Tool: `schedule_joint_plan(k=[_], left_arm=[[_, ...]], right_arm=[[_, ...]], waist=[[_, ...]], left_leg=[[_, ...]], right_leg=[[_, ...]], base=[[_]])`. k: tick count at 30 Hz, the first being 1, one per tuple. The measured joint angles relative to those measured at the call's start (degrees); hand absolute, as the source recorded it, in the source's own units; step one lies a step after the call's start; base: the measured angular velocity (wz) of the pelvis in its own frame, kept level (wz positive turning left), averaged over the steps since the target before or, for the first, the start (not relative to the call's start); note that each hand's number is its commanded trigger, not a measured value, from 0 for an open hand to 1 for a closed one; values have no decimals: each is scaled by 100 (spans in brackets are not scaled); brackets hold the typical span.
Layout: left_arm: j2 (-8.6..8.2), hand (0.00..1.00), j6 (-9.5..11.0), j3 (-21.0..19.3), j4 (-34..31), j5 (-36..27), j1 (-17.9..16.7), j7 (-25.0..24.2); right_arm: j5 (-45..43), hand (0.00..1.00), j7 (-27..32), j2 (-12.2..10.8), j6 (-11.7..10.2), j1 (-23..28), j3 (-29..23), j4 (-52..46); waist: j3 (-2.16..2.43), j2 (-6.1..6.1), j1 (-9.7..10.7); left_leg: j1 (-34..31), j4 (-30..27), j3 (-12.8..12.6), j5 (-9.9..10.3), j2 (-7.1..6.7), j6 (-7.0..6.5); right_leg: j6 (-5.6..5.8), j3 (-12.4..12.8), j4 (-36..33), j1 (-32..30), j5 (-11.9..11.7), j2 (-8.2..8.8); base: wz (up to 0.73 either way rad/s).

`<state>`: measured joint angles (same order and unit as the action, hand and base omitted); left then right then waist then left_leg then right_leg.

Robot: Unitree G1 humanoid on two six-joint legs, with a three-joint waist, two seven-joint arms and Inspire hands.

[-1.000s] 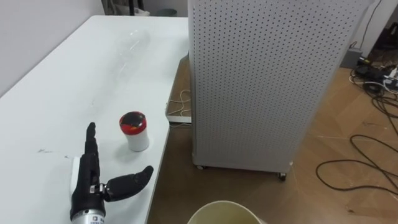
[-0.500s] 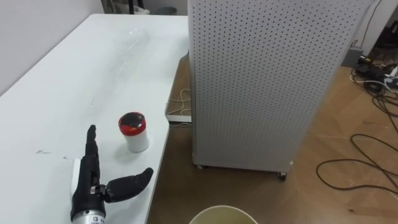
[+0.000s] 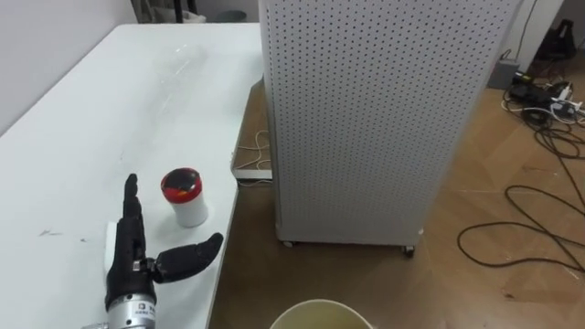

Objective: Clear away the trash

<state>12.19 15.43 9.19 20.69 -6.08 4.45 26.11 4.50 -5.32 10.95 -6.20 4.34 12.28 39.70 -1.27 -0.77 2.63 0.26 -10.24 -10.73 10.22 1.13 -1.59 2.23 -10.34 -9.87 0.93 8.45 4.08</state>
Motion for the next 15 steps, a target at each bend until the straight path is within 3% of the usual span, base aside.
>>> schedule_joint_plan(k=[5, 15], left_arm=[[-1, 0, -2, 1, 36, 0, 48, 25], [-11, 0, -108, 2, 161, -3, 465, 10]], right_arm=[[-60, 100, -70, 0, 9, 3, 3, 6], [-207, 100, -154, -16, 108, 3, 15, 6]], waist=[[1, 1, 42], [11, -6, 52]], left_leg=[[-6, 5, -53, 0, 1, 0], [-39, -57, -72, 0, 3, 0]], right_leg=[[0, 67, -1, -38, 0, -3], [-10, 72, -18, -54, -6, 4]], base=[[-6], [-1]])
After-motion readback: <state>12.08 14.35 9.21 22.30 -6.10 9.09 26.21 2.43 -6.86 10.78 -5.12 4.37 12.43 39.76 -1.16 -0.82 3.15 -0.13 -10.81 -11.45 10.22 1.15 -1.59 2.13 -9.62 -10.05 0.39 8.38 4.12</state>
